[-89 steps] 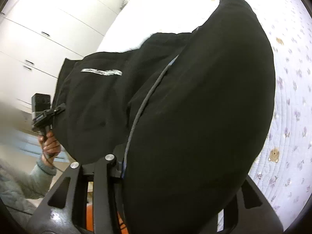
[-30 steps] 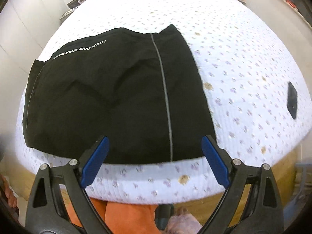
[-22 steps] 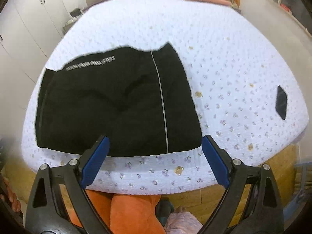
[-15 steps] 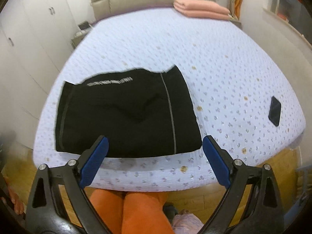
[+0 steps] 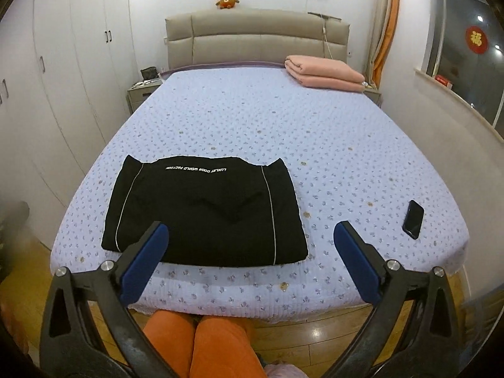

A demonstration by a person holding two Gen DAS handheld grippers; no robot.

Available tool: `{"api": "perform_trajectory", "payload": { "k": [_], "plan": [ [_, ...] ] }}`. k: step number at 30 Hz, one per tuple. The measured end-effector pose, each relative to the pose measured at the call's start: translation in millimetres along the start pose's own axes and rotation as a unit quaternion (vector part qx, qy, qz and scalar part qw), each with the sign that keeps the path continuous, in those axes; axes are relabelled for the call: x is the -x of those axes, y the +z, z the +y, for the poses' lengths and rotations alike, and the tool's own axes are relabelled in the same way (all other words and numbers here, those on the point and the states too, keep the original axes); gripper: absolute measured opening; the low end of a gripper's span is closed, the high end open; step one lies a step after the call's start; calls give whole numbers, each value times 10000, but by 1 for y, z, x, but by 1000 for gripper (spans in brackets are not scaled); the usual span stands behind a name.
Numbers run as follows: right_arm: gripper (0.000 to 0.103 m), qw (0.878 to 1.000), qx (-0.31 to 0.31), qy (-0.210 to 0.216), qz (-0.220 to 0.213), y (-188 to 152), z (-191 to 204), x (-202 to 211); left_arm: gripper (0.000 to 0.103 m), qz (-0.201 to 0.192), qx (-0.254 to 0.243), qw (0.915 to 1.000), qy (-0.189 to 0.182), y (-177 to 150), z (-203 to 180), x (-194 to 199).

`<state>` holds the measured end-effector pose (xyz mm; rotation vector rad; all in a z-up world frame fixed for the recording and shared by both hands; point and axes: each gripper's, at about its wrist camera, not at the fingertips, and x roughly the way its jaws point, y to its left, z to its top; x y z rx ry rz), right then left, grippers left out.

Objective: Fold large clothes

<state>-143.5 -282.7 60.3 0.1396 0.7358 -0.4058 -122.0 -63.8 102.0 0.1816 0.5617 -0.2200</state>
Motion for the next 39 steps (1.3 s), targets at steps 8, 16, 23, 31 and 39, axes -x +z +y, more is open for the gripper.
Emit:
{"api": "perform_trajectory", "payload": {
  "k": [8, 16, 23, 31, 39],
  "plan": [
    [103, 9999, 19, 76, -82, -8, 6, 13, 94, -83, 27, 10000, -5, -8, -8, 25],
    [103, 9996, -25, 132, -254, -6, 9, 27, 94, -198, 55, 9997, -93, -3, -11, 46],
    [103, 9984, -28, -64, -554, 8, 6, 48, 94, -250, 226, 9994, -122, 11, -5, 65],
    [103, 9983, 17, 17, -585, 12, 10, 50, 94, -237, 192, 9994, 148, 9, -7, 63],
    [103, 9987, -27, 117, -495, 9, 12, 44, 94, -146, 158, 9997, 133, 8, -8, 58]
  ]
}}
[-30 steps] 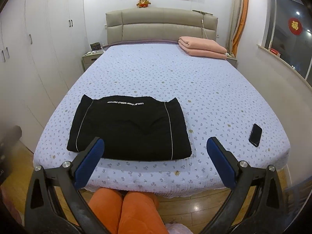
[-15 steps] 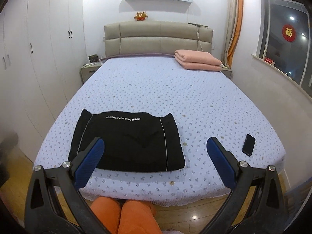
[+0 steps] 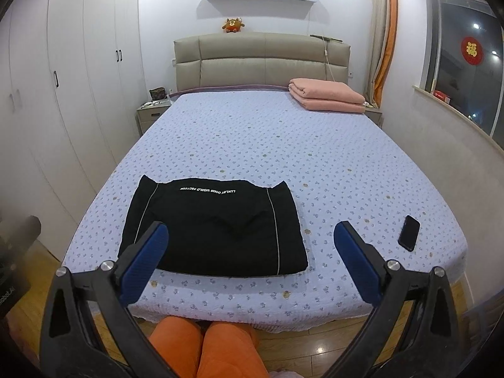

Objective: Fold large clothes

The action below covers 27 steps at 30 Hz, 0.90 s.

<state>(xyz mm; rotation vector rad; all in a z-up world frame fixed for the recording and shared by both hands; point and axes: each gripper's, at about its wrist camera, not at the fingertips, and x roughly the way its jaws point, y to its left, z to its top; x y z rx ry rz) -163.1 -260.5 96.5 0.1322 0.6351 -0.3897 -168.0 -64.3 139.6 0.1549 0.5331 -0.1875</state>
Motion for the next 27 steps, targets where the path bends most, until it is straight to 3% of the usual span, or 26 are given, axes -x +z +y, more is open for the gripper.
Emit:
{"api": "perform_trajectory", "payload": {
  "k": [27],
  "plan": [
    [103, 9998, 60, 54, 196, 0, 6, -12, 94, 198, -76, 9997, 102, -1, -6, -14]
  ]
}}
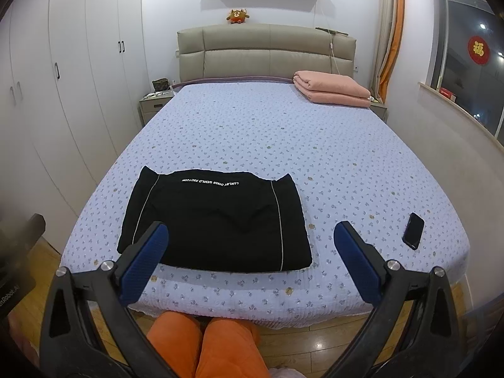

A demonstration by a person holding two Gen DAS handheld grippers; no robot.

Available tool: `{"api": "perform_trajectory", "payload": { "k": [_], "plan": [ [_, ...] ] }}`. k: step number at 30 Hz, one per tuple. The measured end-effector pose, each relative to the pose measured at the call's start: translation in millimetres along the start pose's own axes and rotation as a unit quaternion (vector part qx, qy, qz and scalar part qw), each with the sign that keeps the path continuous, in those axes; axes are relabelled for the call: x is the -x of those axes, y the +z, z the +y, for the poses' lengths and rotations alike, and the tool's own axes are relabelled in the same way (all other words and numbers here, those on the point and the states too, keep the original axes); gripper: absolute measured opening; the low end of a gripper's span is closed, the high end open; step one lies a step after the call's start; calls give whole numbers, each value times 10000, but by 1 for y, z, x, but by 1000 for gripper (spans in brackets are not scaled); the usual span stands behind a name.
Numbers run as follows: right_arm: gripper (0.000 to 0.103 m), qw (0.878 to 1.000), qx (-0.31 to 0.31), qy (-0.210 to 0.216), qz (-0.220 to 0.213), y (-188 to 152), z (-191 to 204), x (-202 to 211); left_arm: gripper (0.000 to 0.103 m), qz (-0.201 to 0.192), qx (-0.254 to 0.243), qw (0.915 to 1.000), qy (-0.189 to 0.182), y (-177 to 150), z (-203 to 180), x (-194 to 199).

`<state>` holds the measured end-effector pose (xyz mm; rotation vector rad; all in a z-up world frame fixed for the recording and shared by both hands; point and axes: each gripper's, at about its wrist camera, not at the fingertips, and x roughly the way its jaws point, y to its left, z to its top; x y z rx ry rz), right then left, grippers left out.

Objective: Fold large clothes

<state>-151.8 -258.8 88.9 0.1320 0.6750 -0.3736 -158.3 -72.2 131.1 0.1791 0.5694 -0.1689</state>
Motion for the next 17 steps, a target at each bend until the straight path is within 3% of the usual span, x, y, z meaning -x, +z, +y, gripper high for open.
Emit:
{"api": "perform_trajectory", "payload": {
  "k": [7, 11, 17],
  "plan": [
    [103, 10000, 27, 14, 1, 0, 0, -1, 94, 19, -1, 10000, -5, 1, 0, -1],
    [103, 10000, 24, 23, 26, -1, -1, -4, 94, 78, 56, 9997, -206, 1, 2, -3],
    [103, 9999, 106, 22, 91, -5, 0, -7, 94, -60, -11, 9999, 104, -1, 3, -5]
  ]
}}
